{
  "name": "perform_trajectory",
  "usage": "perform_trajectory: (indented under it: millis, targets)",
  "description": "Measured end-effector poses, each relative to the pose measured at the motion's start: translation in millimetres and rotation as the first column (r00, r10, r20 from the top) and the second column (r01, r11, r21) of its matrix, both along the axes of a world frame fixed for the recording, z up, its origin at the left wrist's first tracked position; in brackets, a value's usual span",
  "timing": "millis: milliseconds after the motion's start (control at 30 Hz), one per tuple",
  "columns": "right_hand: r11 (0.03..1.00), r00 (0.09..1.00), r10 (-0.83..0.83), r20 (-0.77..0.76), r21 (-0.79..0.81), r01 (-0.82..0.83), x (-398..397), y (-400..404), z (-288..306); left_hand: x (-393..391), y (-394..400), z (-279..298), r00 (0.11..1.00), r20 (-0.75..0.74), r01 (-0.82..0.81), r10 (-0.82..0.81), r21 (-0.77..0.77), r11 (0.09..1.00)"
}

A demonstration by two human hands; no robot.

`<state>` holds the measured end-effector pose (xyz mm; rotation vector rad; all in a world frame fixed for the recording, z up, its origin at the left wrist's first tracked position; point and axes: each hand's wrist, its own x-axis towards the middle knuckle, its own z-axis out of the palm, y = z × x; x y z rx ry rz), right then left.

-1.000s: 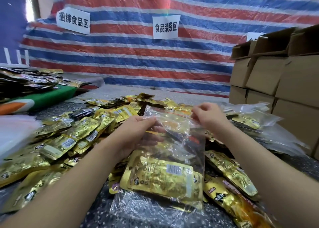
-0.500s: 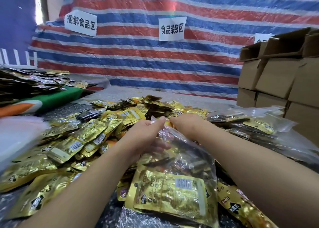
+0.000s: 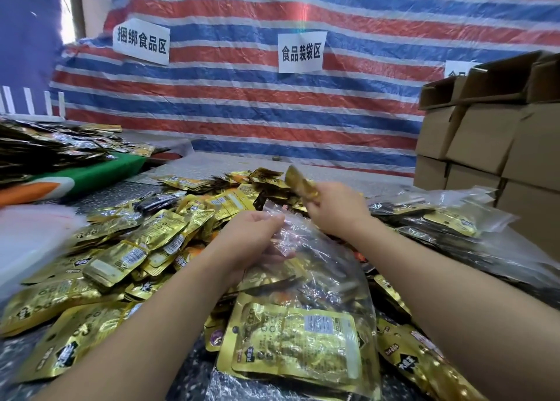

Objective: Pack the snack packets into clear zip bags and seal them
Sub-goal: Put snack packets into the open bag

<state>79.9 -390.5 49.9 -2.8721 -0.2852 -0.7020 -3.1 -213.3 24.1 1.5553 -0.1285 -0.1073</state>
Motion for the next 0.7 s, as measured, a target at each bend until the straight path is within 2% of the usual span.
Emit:
perform_trajectory:
  millis: [33, 67, 100, 133, 167, 233, 267, 333, 400, 467, 600, 700]
  targets:
    - [0.965, 0.998, 0.050, -0.027, 0.259, -0.041, -5, -4, 8, -1, 0, 1, 1.000, 0.002, 0.008, -0.008, -0.009, 1.000]
    - [0.849, 0.993, 0.115, -0.030, 0.523, -0.082, -13, -9, 17, -2, 1, 1, 1.000, 0.008, 0.019, -0.019, -0.012, 1.000]
    - [0.678, 0.987, 0.162, -0.005, 0.727, -0.108, -22, -14, 25, -3, 1, 1, 0.999, 0.019, 0.030, -0.030, -0.007, 1.000]
    - [0.489, 0.979, 0.200, 0.031, 0.863, -0.127, -32, -20, 32, -4, 2, 1, 0.999, 0.035, 0.039, -0.039, 0.004, 0.999]
    - [0.293, 0.966, 0.246, 0.075, 0.945, -0.148, -43, -27, 37, -4, 2, 1, 0.997, 0.053, 0.047, -0.048, 0.017, 0.999]
    - [-0.080, 0.921, 0.352, 0.166, 0.986, -0.147, -64, -40, 41, -5, 1, 2, 0.995, 0.076, 0.067, -0.069, 0.032, 0.997]
    - [-0.221, 0.897, 0.393, 0.203, 0.968, -0.122, -75, -47, 40, -6, 0, 2, 0.993, 0.085, 0.082, -0.084, 0.031, 0.996]
    - [-0.404, 0.869, 0.420, 0.263, 0.911, -0.081, -95, -59, 32, -7, -1, 3, 0.985, 0.121, 0.117, -0.120, 0.036, 0.992]
    - [-0.532, 0.855, 0.399, 0.331, 0.843, -0.078, -110, -69, 21, -9, -3, 2, 0.972, 0.172, 0.155, -0.160, 0.045, 0.987]
    - [-0.606, 0.840, 0.386, 0.381, 0.792, -0.080, -121, -75, 14, -11, -3, 3, 0.956, 0.221, 0.181, -0.192, 0.071, 0.981]
    - [-0.580, 0.815, 0.430, 0.388, 0.811, -0.080, -125, -73, 12, -11, -3, 4, 0.923, 0.318, 0.173, -0.217, 0.161, 0.972]
    - [-0.494, 0.792, 0.477, 0.380, 0.862, -0.117, -125, -72, 13, -12, -2, 5, 0.904, 0.359, 0.181, -0.233, 0.173, 0.968]
